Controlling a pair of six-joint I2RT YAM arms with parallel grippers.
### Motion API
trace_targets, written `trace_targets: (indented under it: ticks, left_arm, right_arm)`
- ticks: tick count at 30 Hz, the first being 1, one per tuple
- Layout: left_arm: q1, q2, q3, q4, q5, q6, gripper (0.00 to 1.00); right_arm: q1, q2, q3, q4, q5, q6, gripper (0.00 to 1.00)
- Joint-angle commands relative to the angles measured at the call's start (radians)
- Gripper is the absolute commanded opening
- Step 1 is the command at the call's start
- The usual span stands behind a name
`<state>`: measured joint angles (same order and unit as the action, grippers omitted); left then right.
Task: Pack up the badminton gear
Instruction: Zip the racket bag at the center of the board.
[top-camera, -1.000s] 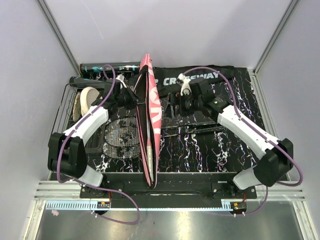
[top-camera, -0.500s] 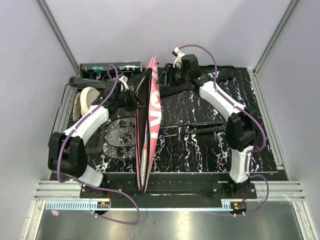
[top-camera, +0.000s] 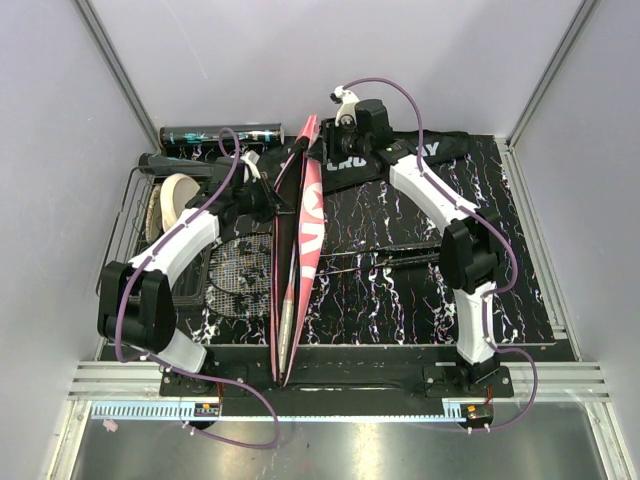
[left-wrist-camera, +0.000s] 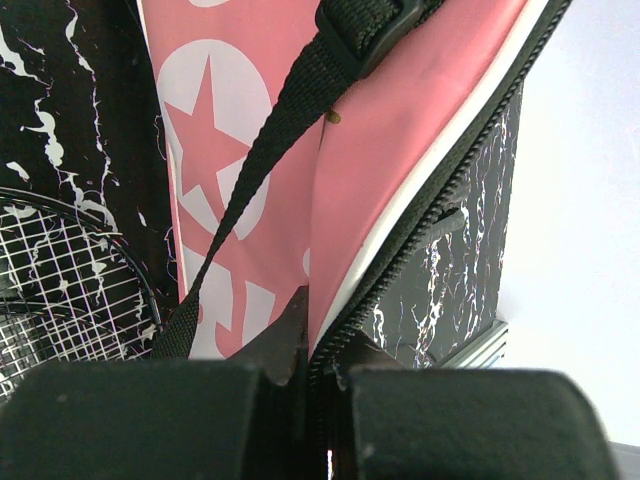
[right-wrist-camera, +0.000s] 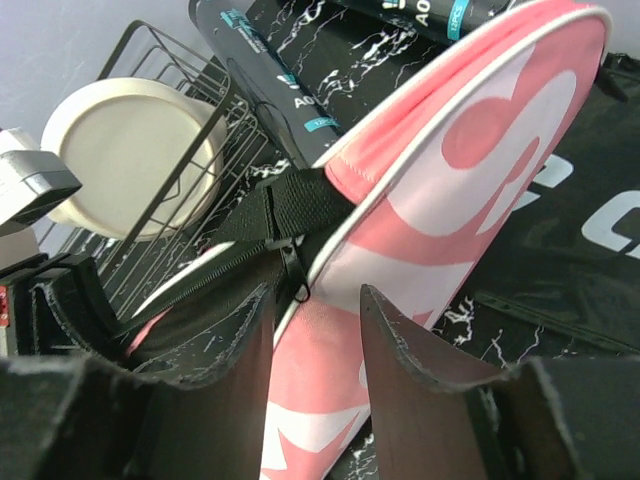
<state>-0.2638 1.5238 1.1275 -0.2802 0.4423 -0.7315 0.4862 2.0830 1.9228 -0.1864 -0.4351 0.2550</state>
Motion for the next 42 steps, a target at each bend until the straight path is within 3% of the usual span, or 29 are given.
trace_targets:
  ticks: [1,12,22,25,30,33,35,36,37,38,40,42]
  left_arm:
    - [-0.009,-0.005,0.063,0.07,0.053,-0.011,0.0]
    - [-0.025,0.007,0.081,0.064,0.047,-0.006,0.0]
    - [-0.037,0.016,0.104,0.026,0.018,0.026,0.0]
    - [-0.037,0.018,0.106,0.013,0.01,0.035,0.0]
    - [-0.04,0.024,0.126,-0.016,-0.051,0.069,0.0]
    - [-0.045,0.039,0.153,-0.039,-0.079,0.087,0.09]
    - [-0.051,0.039,0.156,-0.042,-0.106,0.098,0.26]
    - [-0.054,0.038,0.161,-0.043,-0.119,0.106,0.36]
    - [-0.061,0.036,0.16,-0.045,-0.14,0.109,0.58]
    - [-0.067,0.035,0.157,-0.04,-0.151,0.112,0.68]
    - [-0.09,0.041,0.16,-0.048,-0.184,0.129,0.8]
    - [-0.113,0.062,0.179,-0.071,-0.212,0.144,0.82]
  right_arm:
    - [0.026,0.032,0.114,-0.05,0.048,-0.108,0.46]
    - [0.089,0.081,0.209,-0.157,0.17,-0.229,0.44]
    - [0.098,0.13,0.289,-0.209,0.208,-0.284,0.34]
    - [0.101,0.146,0.323,-0.234,0.2,-0.301,0.24]
    - [0.107,0.135,0.354,-0.275,0.196,-0.283,0.0]
    - [0.107,0.109,0.335,-0.28,0.156,-0.261,0.0]
    - [0.107,0.097,0.328,-0.278,0.135,-0.199,0.0]
    - [0.107,0.08,0.315,-0.278,0.124,-0.183,0.0]
    - [0.107,0.074,0.311,-0.275,0.118,-0.165,0.0]
    - [0.106,0.069,0.309,-0.274,0.113,-0.116,0.0]
    - [0.1,0.057,0.312,-0.274,0.085,-0.038,0.0]
    - [0.092,0.048,0.318,-0.277,0.078,0.019,0.0]
